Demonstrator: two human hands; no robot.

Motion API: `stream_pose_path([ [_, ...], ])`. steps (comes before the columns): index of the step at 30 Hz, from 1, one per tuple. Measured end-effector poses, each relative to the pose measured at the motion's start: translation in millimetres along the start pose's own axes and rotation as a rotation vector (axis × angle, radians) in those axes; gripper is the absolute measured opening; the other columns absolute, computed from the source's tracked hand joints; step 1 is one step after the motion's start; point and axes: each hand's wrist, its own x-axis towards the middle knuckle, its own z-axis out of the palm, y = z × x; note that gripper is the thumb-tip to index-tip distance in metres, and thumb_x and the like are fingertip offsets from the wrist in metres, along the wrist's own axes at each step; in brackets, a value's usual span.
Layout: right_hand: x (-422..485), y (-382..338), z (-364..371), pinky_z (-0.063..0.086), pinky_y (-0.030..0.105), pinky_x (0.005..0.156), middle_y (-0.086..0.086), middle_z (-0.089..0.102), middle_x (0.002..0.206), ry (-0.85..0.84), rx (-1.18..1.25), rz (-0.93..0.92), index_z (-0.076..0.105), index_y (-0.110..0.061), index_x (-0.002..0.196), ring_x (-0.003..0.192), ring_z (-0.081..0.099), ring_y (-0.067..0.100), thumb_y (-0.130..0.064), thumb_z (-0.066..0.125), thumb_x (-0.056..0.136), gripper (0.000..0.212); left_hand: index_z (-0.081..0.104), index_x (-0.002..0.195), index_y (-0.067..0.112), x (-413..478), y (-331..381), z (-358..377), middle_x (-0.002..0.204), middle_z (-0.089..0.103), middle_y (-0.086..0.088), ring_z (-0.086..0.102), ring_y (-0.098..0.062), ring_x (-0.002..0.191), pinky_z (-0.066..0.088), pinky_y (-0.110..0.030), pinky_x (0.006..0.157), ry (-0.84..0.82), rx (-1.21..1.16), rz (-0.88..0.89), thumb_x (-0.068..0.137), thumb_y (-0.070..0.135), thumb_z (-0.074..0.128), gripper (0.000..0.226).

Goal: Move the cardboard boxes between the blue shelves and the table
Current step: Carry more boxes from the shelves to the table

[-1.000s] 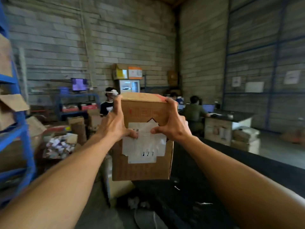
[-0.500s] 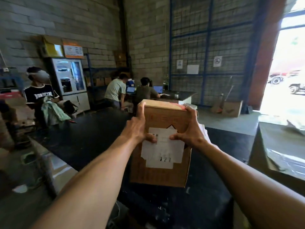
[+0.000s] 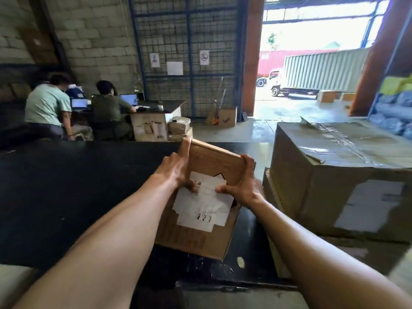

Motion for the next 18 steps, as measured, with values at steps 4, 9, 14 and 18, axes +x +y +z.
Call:
stream_pose_path([
  [4, -29.1, 9.0, 10.1, 0.056, 0.052, 0.083, 0.013, 0.053, 0.126, 0.076, -0.017, 0.115, 0.015, -0.049, 0.133, 0.106, 0.058, 0.037, -0.041, 0.094, 0.053, 0.113, -0.011, 0.144, 0.04, -5.5, -6.1, 13.2, 0.117, 0.058, -0.021, 0.058, -0.042, 0.108, 0.048, -0.047, 0.08, -0.031, 0.014, 0.108, 0.061, 0.023, 0.091, 0.132],
  [9, -44.4, -4.9, 9.9, 0.041, 0.056, 0.102, 0.013, 0.03, 0.133, 0.179, -0.267, 0.123, 0.027, -0.038, 0.13, 0.123, 0.038, 0.038, -0.043, 0.089, 0.062, 0.092, -0.015, 0.14, 0.045, -6.9, -19.9, 21.1, 0.112, 0.06, -0.02, 0.063, -0.041, 0.096, 0.052, -0.048, 0.075, 0.033, -0.013, 0.228, 0.062, 0.02, 0.09, 0.133],
  [14, -31.9, -42.8, -6.2, 0.041, 0.061, 0.096, 0.02, 0.043, 0.128, -0.02, -0.637, -0.071, 0.015, -0.047, 0.141, 0.119, 0.047, 0.044, -0.039, 0.089, 0.064, 0.106, -0.025, 0.138, 0.042, -5.1, -19.0, 31.2, 0.117, 0.061, -0.021, 0.065, -0.037, 0.098, 0.05, -0.054, 0.089, 0.058, -0.123, 0.311, 0.064, 0.015, 0.089, 0.139],
  [18, -17.8, -61.6, -14.6, 0.051, 0.042, 0.075, 0.02, 0.053, 0.118, -0.148, -0.642, -0.188, 0.001, -0.061, 0.139, 0.099, 0.059, 0.039, -0.017, 0.087, 0.067, 0.121, -0.026, 0.138, 0.039, 1.1, -8.6, 47.9, 0.117, 0.063, -0.019, 0.068, -0.034, 0.092, 0.052, -0.055, 0.087, 0.073, -0.199, 0.381, 0.071, 0.022, 0.084, 0.13],
])
